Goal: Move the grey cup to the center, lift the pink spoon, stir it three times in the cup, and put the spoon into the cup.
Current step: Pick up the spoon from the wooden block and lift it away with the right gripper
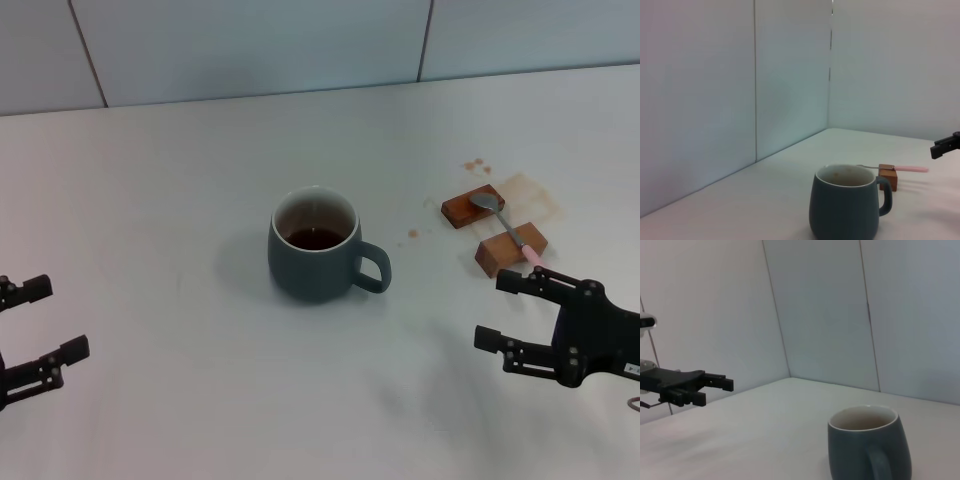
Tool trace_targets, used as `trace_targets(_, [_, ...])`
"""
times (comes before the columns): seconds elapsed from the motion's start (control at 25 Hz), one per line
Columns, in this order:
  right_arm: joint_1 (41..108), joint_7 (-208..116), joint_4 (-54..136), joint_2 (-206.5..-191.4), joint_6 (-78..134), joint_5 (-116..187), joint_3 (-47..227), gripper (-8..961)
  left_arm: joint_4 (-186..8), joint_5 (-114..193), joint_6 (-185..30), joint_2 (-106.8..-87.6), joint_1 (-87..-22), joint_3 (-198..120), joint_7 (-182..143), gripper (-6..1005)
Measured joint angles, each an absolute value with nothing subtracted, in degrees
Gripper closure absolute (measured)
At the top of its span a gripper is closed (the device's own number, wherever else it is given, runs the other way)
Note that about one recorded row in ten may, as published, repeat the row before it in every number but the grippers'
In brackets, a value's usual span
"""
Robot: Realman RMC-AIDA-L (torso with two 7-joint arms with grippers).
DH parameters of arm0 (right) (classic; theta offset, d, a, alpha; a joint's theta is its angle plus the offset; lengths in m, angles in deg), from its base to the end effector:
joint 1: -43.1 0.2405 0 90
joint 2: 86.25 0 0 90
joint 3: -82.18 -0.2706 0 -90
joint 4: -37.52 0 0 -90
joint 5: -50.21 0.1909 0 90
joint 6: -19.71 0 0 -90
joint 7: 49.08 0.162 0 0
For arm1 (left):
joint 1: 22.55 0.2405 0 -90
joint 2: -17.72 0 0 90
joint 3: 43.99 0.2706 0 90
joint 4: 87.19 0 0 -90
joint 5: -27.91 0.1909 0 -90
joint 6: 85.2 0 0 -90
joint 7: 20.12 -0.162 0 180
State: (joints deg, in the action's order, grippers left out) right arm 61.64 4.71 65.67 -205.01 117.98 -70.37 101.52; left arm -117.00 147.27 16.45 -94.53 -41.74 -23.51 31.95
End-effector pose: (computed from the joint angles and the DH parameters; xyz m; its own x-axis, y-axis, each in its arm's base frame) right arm 0.3198 0.2471 -0.0135 0.7481 -0.2157 -0.6276 -0.4796 -0.8294 -0.2865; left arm -0.3329 0.2571 0.0363 0.8254 0.1187 0.5519 0.3683 -0.8542 -0.3671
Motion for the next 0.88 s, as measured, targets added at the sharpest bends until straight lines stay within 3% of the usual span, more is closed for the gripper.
trace_targets(0.04, [61.64, 4.71, 65.65, -205.01, 117.99, -70.35, 101.52, 166, -117.17, 147.26, 16.5, -94.54, -41.72, -23.38, 31.93, 197])
trace_targets(0.2, [61.53, 5.31, 64.95, -205.07, 118.6, -69.53, 101.52, 166, -117.45, 147.26, 16.6, -94.6, -41.71, -23.17, 31.92, 184])
trace_targets(0.48, [59.81, 20.05, 49.64, -202.9, 129.63, -52.61, 98.56, 167, -117.51, 146.98, 16.65, -94.77, -42.37, -23.16, 31.91, 165])
trace_targets(0.56, [58.02, 28.07, 44.37, -203.25, 130.69, -47.0, 95.54, 168, -117.51, 146.89, 16.66, -94.77, -42.59, -23.17, 31.91, 165])
trace_targets(0.64, [55.08, 40.56, 41.72, -204.99, 129.87, -42.04, 91.07, 168, -117.57, 146.78, 16.65, -94.8, -43.21, -23.29, 31.9, 165])
trace_targets(0.88, [51.48, 56.55, 39.91, -205.25, 121.79, -40.8, 87.2, 169, -117.59, 146.75, 16.67, -94.86, -43.93, -23.42, 31.68, 165])
